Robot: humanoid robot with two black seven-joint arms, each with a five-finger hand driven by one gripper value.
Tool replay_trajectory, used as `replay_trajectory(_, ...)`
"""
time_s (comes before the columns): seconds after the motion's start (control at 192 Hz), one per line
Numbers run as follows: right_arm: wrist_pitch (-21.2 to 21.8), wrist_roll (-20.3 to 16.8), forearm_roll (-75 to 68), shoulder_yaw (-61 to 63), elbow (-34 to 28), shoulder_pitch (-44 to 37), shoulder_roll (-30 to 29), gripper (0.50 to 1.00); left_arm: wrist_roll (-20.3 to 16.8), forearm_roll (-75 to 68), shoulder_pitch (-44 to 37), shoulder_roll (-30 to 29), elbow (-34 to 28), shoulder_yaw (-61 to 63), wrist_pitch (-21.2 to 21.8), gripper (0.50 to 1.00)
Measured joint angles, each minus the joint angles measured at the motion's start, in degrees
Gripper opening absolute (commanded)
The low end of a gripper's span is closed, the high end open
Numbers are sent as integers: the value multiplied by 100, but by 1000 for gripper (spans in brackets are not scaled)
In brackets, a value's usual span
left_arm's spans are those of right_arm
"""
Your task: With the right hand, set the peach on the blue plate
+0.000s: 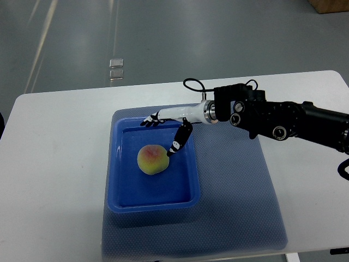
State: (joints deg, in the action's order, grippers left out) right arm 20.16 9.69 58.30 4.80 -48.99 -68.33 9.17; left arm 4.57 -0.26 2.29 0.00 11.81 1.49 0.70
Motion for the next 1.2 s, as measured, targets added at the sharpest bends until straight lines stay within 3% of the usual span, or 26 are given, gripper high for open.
replay_trajectory(0.188, 693, 1, -698, 1438, -30, 164, 660, 938, 0, 0, 3, 0, 6, 0, 0, 1000)
replay_trajectory(0.355, 762, 50, -1694, 2968, 49, 1074, 893, 938, 0, -1, 5, 0, 6, 0, 0, 1000)
replay_trajectory(0.491, 758, 67, -2885, 4392, 108, 2260, 708, 938, 0, -1, 3, 0, 6, 0, 0, 1000)
replay_trajectory(0.642, 737, 97, -4211, 5509, 438, 3144, -47, 938, 8, -2, 6, 0, 8, 4, 0, 1000)
replay_trajectory(0.877, 877, 774, -4809, 5996, 1166, 3369, -489, 938, 10, -1, 3, 0, 10, 9, 3, 1000)
replay_trajectory(1.196, 906, 860, -4828, 6018, 1237, 3378, -505, 938, 9, -1, 2, 0, 14, 9, 10, 1000)
